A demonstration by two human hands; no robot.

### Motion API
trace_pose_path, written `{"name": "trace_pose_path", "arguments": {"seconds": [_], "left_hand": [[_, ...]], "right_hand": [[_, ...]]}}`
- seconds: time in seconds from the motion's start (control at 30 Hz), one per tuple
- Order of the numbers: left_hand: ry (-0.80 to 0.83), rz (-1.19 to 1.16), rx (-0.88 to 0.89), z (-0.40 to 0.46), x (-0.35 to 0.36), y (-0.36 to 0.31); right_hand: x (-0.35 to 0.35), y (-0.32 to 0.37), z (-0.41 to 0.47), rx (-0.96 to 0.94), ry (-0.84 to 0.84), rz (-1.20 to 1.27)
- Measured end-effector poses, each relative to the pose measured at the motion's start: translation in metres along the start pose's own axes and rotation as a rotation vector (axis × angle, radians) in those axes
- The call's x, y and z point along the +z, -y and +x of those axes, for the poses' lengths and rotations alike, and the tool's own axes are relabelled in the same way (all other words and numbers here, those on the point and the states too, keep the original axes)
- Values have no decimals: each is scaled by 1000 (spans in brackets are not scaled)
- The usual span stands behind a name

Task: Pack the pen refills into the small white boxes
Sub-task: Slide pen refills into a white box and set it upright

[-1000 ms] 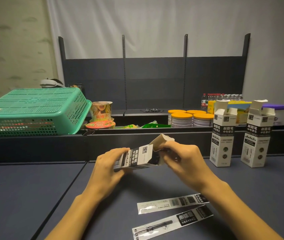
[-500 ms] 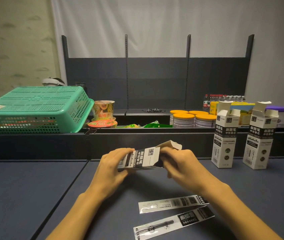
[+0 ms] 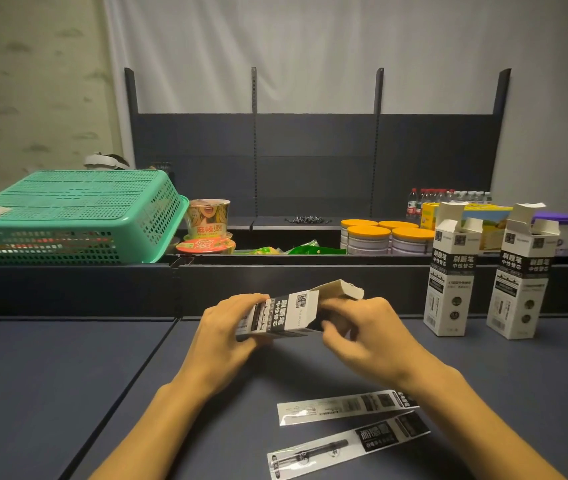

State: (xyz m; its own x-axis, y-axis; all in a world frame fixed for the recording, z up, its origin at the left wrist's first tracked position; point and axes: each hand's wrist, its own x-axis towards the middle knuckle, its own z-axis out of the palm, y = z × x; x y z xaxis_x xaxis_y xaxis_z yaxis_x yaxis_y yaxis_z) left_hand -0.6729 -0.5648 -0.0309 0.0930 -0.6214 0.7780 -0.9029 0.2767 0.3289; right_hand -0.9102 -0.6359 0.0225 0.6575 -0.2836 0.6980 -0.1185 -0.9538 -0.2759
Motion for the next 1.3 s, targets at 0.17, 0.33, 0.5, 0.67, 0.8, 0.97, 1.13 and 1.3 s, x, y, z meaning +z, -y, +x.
{"name": "trace_pose_path", "arguments": {"seconds": [0.17, 0.33, 0.5, 0.67, 0.8, 0.97, 1.13, 1.3], "left_hand": [[25, 37, 30, 0, 2, -3], [30, 58, 24, 0, 2, 1], [-15, 54, -8, 1, 0, 1], [-46, 45, -33, 0, -2, -2], [-68, 19, -41, 0, -3, -1], [-94, -13, -58, 1, -3, 1], [-120, -13, -104, 0, -5, 4], [-152, 4, -115, 1, -6, 6]], "right_hand": [[5, -1, -5, 128, 199, 61], [4, 0, -5, 141, 190, 87], [3, 2, -3, 90, 95, 10], [1, -1, -2, 78, 34, -49], [-1, -3, -1, 55, 4, -52], [-3, -4, 0, 40, -41, -56], [-5, -7, 3, 48, -120, -108], [-18, -12, 3, 120, -31, -57]]}}
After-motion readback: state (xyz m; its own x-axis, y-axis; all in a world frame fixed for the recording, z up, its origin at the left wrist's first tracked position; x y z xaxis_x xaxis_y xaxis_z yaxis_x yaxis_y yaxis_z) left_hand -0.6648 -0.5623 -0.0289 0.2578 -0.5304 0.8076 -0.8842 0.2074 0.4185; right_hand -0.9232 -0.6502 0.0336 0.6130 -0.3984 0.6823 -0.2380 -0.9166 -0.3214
